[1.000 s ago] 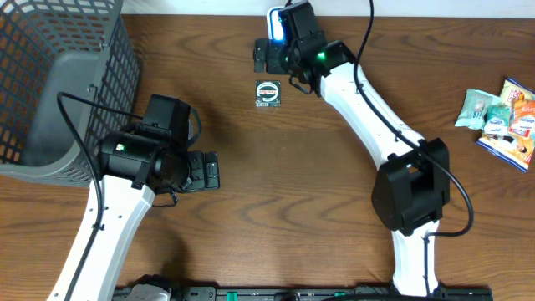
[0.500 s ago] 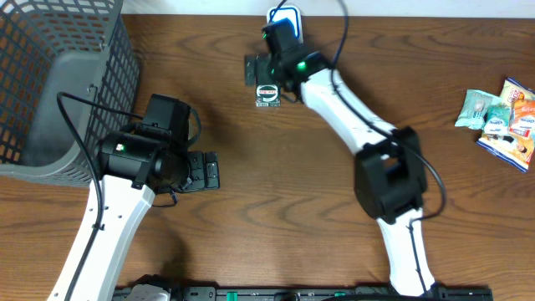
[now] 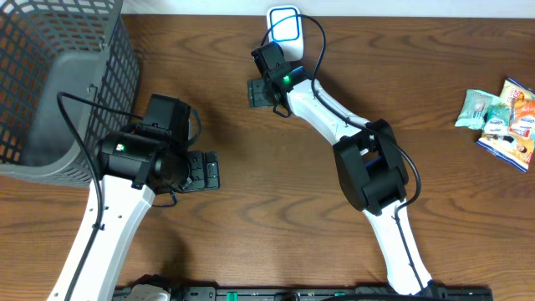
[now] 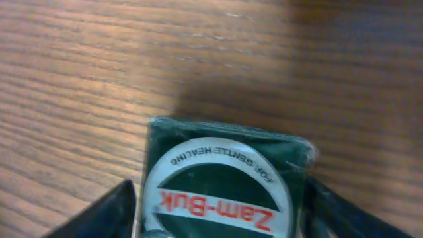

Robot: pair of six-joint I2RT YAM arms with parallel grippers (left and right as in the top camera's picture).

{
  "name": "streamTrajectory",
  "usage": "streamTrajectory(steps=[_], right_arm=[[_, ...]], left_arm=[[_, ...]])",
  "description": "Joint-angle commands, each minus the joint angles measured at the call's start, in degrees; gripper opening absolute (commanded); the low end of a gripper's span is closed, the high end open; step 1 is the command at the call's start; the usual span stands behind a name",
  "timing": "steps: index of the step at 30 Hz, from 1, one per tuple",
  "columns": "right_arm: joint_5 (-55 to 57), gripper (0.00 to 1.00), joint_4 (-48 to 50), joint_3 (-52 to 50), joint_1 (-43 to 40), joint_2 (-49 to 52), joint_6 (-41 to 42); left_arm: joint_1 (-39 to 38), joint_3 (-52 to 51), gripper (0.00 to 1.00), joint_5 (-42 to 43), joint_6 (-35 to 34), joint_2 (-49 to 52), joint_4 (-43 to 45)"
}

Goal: Scan the item barcode

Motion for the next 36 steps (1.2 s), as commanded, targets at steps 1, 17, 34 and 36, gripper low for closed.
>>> streamTrajectory(steps=[1,17,34,36], right_arm=[[3.6,0.61,-1.3,0.6,0.7,0.7,-0.2],[8.6,0.43,-3.5,0.7,2.4,-1.5,-4.8],[13.8,0.52,-7.4,0.6,2.6,-5.8,-10.4],[13.8,0.52,-8.3,0.3,2.8,-5.6,-10.4]], left_arm=[[0.2,0.0,0.98,0.5,-0.5,0.1,-0.2],[0.2,0.0,0.97,0.5,-0.5,0.1,-0.1],[0.2,0.0,0.98,0.5,-0.5,0.1,-0.2],[0.2,0.1,0.98,0.5,-0.5,0.1,-0.2]])
